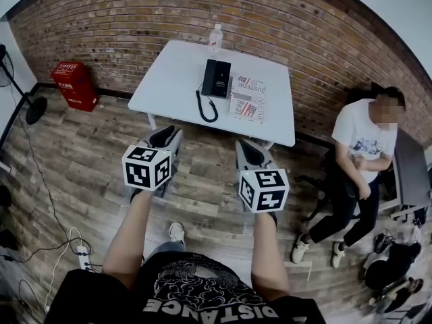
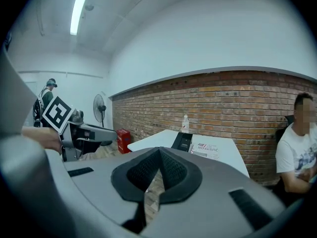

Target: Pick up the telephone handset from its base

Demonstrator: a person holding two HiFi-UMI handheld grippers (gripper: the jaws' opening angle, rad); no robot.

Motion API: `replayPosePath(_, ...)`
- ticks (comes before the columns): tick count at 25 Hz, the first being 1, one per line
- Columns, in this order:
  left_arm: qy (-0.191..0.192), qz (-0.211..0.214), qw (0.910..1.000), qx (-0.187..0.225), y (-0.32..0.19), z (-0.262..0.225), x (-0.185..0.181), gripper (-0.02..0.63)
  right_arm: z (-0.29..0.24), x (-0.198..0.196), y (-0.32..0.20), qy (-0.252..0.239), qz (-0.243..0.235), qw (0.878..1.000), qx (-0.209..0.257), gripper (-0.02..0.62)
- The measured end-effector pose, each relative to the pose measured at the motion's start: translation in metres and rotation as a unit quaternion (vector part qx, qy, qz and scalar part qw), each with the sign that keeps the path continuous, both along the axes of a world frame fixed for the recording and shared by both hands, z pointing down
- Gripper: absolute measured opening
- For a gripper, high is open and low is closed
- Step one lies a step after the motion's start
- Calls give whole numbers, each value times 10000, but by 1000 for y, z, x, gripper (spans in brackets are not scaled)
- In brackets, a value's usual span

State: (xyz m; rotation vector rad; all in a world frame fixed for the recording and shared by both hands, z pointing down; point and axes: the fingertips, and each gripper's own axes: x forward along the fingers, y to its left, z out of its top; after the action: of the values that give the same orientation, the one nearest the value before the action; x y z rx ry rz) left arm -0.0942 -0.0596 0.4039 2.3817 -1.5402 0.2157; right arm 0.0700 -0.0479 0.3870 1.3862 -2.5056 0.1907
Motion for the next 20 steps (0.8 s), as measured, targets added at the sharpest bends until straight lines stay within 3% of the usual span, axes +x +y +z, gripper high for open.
replayPosePath(20, 66, 743, 9971, -115, -137, 6, -60, 150, -10, -68, -121, 37, 534, 9985, 61, 0)
